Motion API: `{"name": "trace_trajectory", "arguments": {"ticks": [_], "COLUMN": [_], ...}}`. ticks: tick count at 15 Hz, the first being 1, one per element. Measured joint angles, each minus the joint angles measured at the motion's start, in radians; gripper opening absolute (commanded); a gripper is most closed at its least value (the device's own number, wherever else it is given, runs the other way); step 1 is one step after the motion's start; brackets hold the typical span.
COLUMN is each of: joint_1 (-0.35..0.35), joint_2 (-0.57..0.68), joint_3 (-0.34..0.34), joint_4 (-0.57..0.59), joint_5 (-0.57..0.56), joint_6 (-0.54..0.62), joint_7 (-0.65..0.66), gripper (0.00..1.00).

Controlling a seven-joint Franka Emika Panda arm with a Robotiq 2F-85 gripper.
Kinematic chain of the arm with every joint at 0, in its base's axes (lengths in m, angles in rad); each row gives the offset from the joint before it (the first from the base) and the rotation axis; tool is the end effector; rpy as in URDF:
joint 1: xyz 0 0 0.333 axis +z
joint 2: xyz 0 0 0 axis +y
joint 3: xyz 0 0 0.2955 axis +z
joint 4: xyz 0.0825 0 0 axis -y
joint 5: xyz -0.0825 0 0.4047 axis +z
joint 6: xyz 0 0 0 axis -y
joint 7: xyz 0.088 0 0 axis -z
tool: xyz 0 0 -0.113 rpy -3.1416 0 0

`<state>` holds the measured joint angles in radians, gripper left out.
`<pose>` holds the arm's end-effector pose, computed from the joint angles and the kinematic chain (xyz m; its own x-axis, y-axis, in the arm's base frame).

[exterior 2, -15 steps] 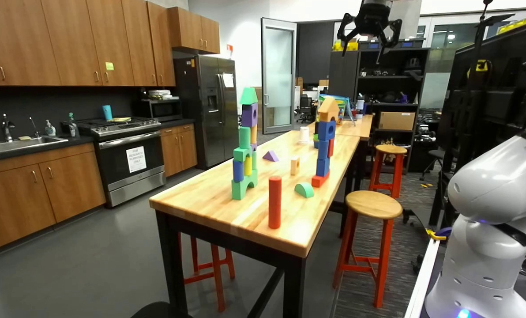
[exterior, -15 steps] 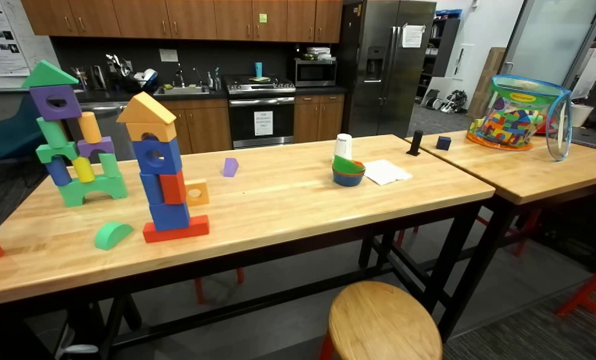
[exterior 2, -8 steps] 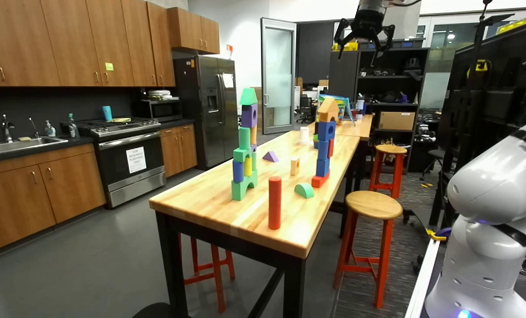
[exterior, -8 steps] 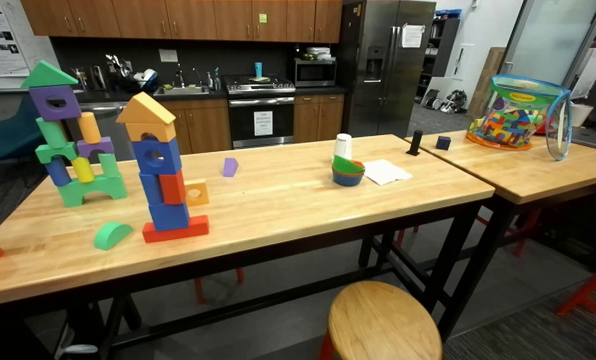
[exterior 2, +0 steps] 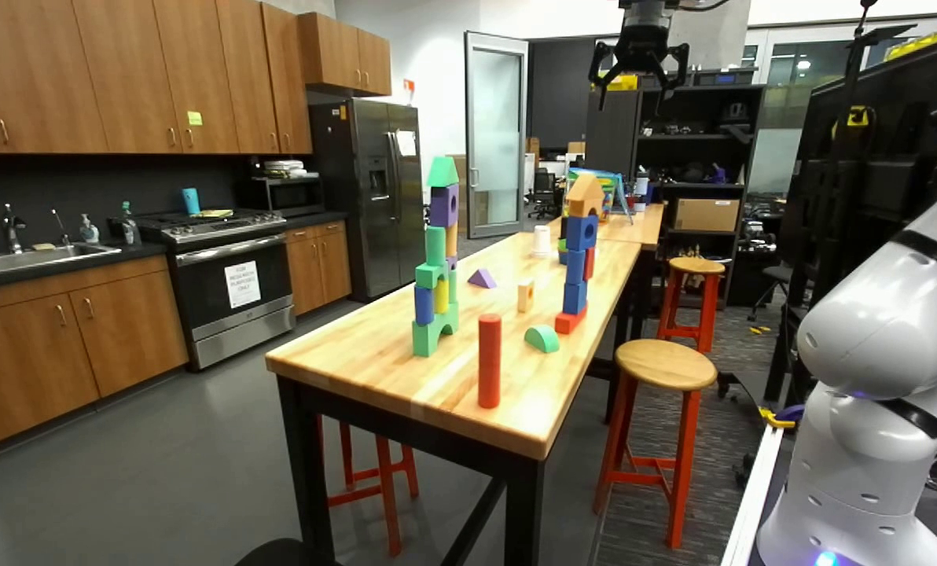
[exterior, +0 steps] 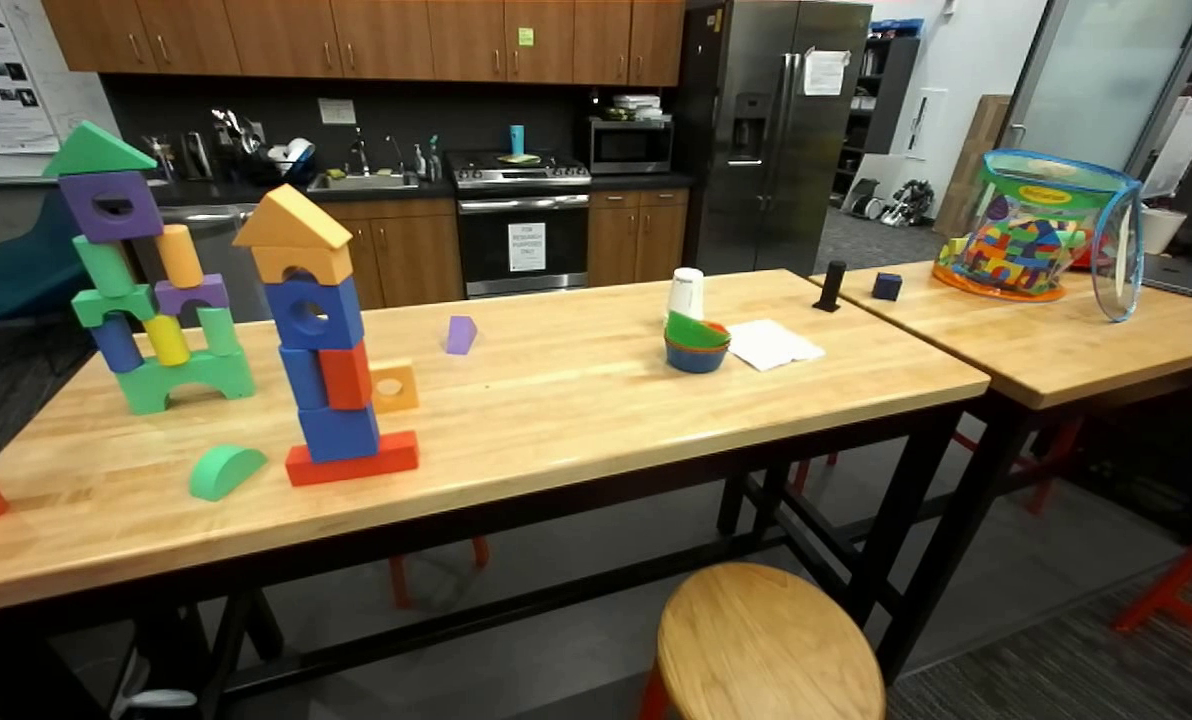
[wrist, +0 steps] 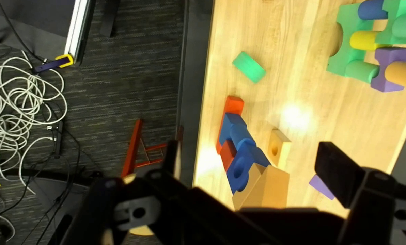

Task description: Remove the top block from the stacked blocks

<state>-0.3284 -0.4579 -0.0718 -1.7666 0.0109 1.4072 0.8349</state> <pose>0.3765 -0.1676 0.7147 0.3353 -0.9415 0.0340 -0.9361 -0.3370 -0.1005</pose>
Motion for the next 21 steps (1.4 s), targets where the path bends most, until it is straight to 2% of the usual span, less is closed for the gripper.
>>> {"name": "trace_trajectory", "arguments": {"ticks": [6, 9, 14, 21], "joint_1": [0.035, 0.044, 0.043, 0.043], "joint_2": [0.064, 0.08, 0.105, 0.137], "joint_3": [0.0, -0.013, -0.051, -0.073], "joint_4": [0.056, 0.056, 0.045, -0.019], "joint_5": [-0.007, 0.028, 0.111, 0.117], "joint_6": [-0.015, -0.007, 0.065, 0.161], "joint_7": [0.001, 0.009, 0.068, 0.117], "gripper": [1.0, 1.0, 1.0, 1.0]}}
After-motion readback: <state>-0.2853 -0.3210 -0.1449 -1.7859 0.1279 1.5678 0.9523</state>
